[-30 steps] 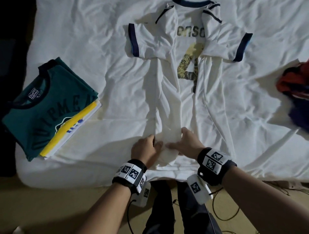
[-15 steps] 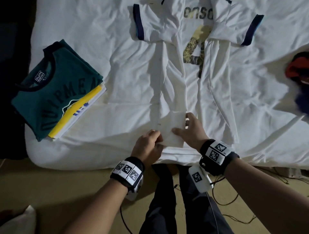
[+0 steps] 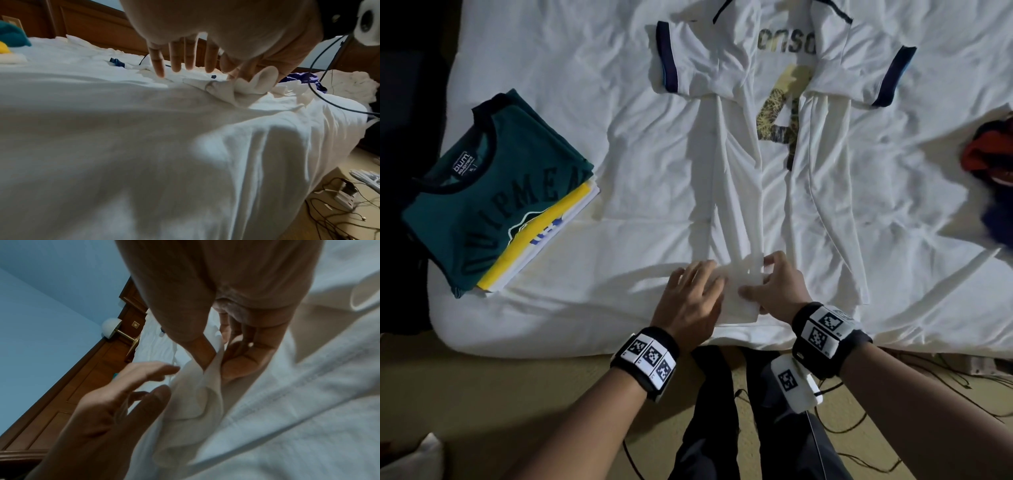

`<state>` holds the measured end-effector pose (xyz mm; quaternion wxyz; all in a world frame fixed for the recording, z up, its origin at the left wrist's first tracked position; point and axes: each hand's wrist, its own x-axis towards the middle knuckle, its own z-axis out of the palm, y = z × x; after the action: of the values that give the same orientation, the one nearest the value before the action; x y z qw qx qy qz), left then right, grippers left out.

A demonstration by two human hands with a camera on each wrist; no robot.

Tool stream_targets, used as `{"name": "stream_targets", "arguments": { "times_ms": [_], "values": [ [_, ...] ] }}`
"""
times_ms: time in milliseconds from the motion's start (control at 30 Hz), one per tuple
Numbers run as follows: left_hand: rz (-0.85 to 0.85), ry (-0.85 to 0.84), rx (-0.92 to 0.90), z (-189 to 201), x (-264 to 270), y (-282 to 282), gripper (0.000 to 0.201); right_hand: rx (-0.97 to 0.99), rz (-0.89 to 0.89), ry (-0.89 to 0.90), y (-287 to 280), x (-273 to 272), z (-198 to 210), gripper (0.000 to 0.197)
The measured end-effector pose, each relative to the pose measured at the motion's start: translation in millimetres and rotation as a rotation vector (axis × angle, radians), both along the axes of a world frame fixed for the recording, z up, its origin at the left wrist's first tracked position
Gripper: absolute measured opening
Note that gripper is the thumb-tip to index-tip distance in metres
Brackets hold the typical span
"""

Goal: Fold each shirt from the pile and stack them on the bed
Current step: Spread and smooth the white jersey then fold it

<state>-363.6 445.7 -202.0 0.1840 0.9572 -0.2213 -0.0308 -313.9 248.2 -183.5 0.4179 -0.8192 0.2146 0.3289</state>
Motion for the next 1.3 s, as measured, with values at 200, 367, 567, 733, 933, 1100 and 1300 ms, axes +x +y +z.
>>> {"name": "stream_targets", "arguments": {
  "times_ms": [200, 367, 567, 733, 933, 1100, 1300],
  "values": [
    [0.393, 0.187, -0.128, -3, 33, -9, 0.048, -0.229, 0.058, -0.081, 5, 41, 5, 0.044],
    [0.424, 0.211, 0.167, -25, 52, -19, 0.062, -0.314, 0.158, -0.008, 5, 78, -5, 0.034],
    [0.403, 0.150, 0.110, -29, 75, -27, 0.068, -0.420, 0.331, -0.025, -17, 113, 7, 0.027],
    [0.459, 0.101, 0.132, -19, 132, -35, 0.057, -0.353, 0.282, -0.286, -7, 184, 2, 0.035],
    [0.391, 0.129, 0.254, 5, 255, -19, 0.036, -0.302, 0.353, -0.475, 1, 266, -1, 0.013],
    [0.381, 0.127, 0.393, 7, 340, -3, 0.059, -0.303, 0.452, -0.467, 14, 304, 2, 0.022],
    [0.276, 0.098, 0.505, -11, 390, 18, 0.021, -0.106, 0.281, -0.246, 34, 333, -9, 0.047]
  ]
}}
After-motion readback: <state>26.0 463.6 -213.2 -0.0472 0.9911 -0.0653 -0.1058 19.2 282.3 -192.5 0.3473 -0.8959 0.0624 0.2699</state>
